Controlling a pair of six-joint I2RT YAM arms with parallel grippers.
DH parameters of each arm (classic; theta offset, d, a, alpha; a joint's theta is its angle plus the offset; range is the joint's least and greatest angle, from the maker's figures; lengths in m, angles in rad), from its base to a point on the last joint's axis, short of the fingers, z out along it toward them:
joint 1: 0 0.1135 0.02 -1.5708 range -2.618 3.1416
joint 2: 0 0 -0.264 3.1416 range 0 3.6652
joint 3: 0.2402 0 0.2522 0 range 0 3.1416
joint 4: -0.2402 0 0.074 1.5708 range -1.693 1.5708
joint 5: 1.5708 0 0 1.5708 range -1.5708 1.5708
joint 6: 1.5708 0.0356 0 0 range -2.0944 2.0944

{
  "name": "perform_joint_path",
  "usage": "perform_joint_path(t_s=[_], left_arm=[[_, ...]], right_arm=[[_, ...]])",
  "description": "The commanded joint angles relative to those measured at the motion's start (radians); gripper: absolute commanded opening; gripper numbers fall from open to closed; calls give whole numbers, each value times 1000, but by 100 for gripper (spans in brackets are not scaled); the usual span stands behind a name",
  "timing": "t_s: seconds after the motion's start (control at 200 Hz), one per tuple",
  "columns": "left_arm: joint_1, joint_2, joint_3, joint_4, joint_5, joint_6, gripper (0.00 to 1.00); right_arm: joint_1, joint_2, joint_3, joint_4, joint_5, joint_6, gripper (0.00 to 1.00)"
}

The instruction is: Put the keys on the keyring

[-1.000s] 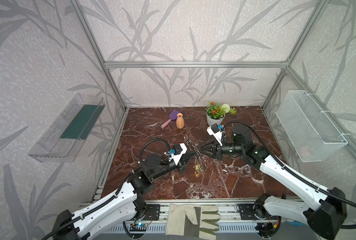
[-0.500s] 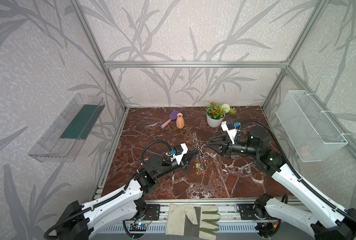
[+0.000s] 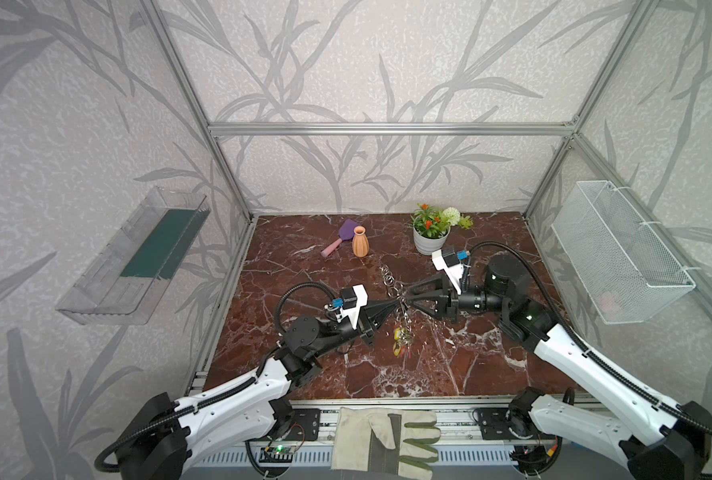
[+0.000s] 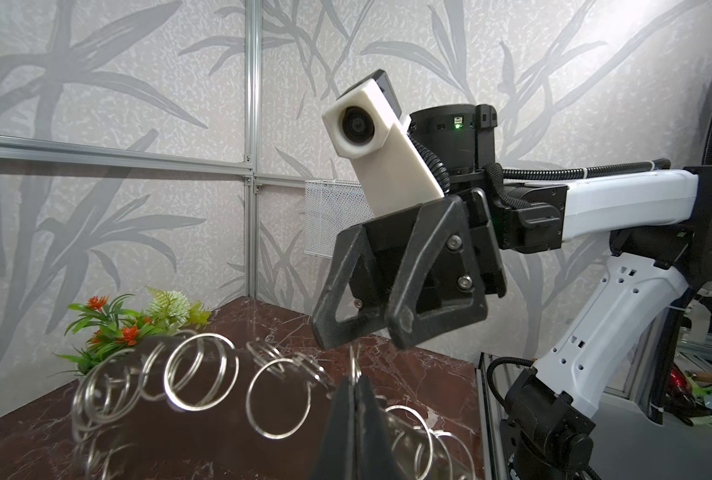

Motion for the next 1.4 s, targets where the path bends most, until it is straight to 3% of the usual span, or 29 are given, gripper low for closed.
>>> perform_joint_path(t_s=[0.0,0.26,0.99,1.14,1.394], left_arm=[[3,8,2,117,26,-30,0],[18,35,-5,183,-8,-55,0],[18,96,14,266,27,-123,0],[18,92,24,203,31,-131,0],[19,11,65,-93,-4,-152,0]], right_arm=[[8,16,2,54,-31,5,35],[10,19,-8,55,-45,7,20],[11,49,-33,139,-70,47,1],[11,43,-37,144,-61,52,0],[12,12,-32,68,0,5,0]])
